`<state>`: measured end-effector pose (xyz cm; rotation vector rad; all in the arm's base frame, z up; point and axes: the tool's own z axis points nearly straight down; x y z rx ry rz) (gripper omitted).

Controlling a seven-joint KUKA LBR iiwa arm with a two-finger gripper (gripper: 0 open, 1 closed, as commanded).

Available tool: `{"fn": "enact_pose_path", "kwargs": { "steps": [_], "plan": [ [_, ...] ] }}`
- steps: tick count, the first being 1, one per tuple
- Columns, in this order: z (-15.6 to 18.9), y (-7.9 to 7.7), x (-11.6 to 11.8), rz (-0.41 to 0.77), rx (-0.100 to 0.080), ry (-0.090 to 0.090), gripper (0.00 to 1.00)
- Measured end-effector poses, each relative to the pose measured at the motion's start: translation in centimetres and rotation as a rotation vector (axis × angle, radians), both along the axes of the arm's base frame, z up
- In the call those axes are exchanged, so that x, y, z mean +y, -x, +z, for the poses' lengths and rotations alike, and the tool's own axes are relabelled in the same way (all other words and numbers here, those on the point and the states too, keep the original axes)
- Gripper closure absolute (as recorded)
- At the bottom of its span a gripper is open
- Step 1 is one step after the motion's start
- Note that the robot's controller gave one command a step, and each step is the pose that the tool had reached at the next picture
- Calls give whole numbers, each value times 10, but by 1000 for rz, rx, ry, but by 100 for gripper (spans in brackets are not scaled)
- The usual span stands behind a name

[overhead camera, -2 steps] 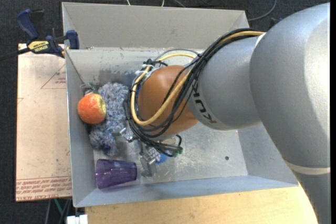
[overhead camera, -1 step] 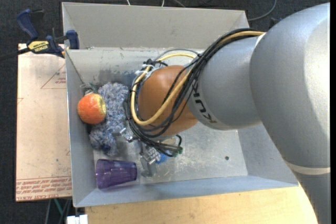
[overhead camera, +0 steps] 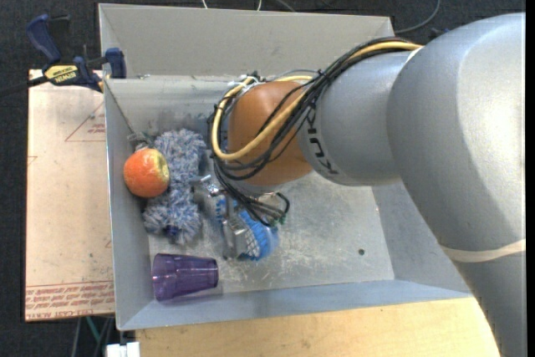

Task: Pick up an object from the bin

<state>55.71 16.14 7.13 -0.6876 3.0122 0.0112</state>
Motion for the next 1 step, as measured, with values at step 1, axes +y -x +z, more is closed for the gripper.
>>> {"fn": "enact_pose_path", "kwargs": {
  "steps": [1],
  "plan": [
    [58,52,35,207,-4,9,100]
  ]
}}
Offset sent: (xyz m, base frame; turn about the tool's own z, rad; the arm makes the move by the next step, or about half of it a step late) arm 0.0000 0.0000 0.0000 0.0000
